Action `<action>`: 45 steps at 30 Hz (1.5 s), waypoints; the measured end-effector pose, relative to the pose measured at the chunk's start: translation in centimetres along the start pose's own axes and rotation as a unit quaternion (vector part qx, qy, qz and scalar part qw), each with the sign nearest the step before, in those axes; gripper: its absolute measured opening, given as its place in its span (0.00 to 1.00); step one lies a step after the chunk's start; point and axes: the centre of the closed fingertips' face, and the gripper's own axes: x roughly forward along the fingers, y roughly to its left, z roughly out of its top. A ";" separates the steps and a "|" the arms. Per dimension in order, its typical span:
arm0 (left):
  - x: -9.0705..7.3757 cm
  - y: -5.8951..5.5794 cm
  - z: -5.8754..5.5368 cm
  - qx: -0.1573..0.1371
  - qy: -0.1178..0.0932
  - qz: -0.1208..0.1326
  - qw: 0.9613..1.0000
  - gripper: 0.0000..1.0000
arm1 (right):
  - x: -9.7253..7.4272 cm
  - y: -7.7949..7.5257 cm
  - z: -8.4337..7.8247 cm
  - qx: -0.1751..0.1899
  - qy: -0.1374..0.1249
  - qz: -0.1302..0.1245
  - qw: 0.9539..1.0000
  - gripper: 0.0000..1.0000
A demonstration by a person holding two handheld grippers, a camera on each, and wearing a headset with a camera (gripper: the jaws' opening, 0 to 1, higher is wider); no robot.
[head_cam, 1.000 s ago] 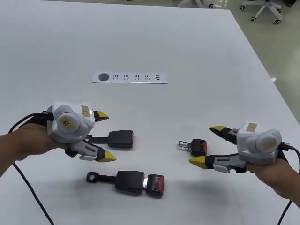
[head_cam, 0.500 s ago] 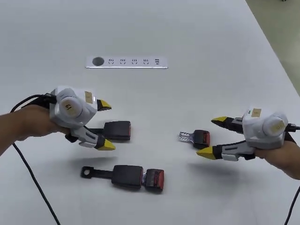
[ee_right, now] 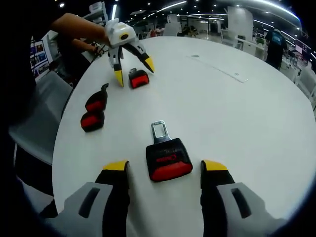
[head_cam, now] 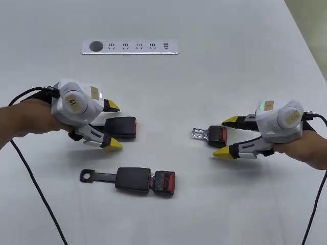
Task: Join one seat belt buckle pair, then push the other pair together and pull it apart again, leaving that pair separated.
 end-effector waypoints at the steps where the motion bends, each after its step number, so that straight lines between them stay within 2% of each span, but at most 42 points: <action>1: 0.1 0.0 -0.2 0.003 0.003 0.000 1.000 0.62 | -0.1 0.3 -0.1 0.004 0.001 0.002 1.000 0.57; 2: 0.1 -0.3 -0.1 -0.005 -0.005 -0.008 1.000 0.62 | -0.3 0.3 -0.1 0.010 0.002 0.002 1.000 0.56; 3: 0.1 -0.2 -0.1 -0.003 -0.004 -0.011 1.000 0.60 | -0.2 0.3 -0.1 0.010 0.002 0.002 1.000 0.55; 6: 0.1 0.1 -0.2 -0.006 -0.010 -0.007 1.000 0.58 | 0.0 0.0 0.0 0.008 0.002 -0.003 1.000 0.51; 7: 0.1 0.1 0.0 -0.005 -0.011 -0.007 1.000 0.58 | 0.2 0.1 0.0 -0.004 0.005 -0.006 1.000 0.50; 8: 0.2 0.1 -0.1 -0.003 -0.009 -0.009 1.000 0.57 | 0.2 -0.3 -0.2 -0.036 0.017 -0.021 0.999 0.47; 9: 0.2 0.1 -0.1 0.000 -0.009 -0.010 1.000 0.56 | 0.3 -0.5 -0.2 -0.045 0.021 -0.030 0.998 0.41; 10: 0.2 -0.1 0.0 0.006 -0.008 -0.016 1.000 0.55 | 0.5 0.2 0.1 -0.033 0.014 -0.014 0.999 0.37; 11: 0.2 -0.2 0.0 0.008 -0.007 -0.017 1.000 0.53 | 0.5 -0.1 0.2 -0.029 0.013 -0.017 0.999 0.35; 16: 0.2 -0.4 0.1 0.019 -0.004 -0.024 1.000 0.51 | 0.6 -0.3 0.4 -0.037 0.014 -0.010 0.999 0.35; 18: 0.2 -0.9 0.3 0.036 -0.004 -0.036 0.999 0.44 | 0.6 -0.3 0.4 -0.034 0.015 -0.005 0.999 0.34; 20: 0.1 -0.6 0.2 0.035 0.001 -0.031 0.999 0.36 | 0.6 -0.5 0.4 -0.036 0.018 -0.001 0.999 0.34; 21: 0.0 -0.7 -0.5 0.033 0.019 -0.039 0.999 0.35 | 0.6 -0.5 0.3 -0.044 0.023 0.001 0.999 0.34; 22: 0.5 -0.4 -0.1 0.035 0.006 -0.037 0.999 0.35 | 0.6 -0.4 0.3 -0.046 0.026 0.002 0.999 0.34; 24: 0.8 -0.3 -0.2 0.036 0.007 -0.037 0.999 0.35 | 0.5 -0.3 0.3 -0.045 0.029 0.005 0.999 0.34; 29: 1.1 0.0 -0.2 0.042 0.016 -0.040 0.998 0.35 | 0.6 -0.6 0.2 -0.043 0.033 0.009 0.998 0.34; 33: 1.3 0.2 -0.3 0.057 0.032 -0.049 0.997 0.35 | 0.5 -0.5 0.2 -0.047 0.040 0.010 0.998 0.34; 36: 1.2 0.0 -0.1 0.062 0.037 -0.052 0.996 0.35 | 0.5 -0.6 0.2 -0.051 0.046 0.010 0.998 0.34; 45: 1.0 0.0 0.0 0.062 0.054 -0.055 0.995 0.35 | 2.2 0.0 1.7 -0.058 0.040 0.013 0.997 0.34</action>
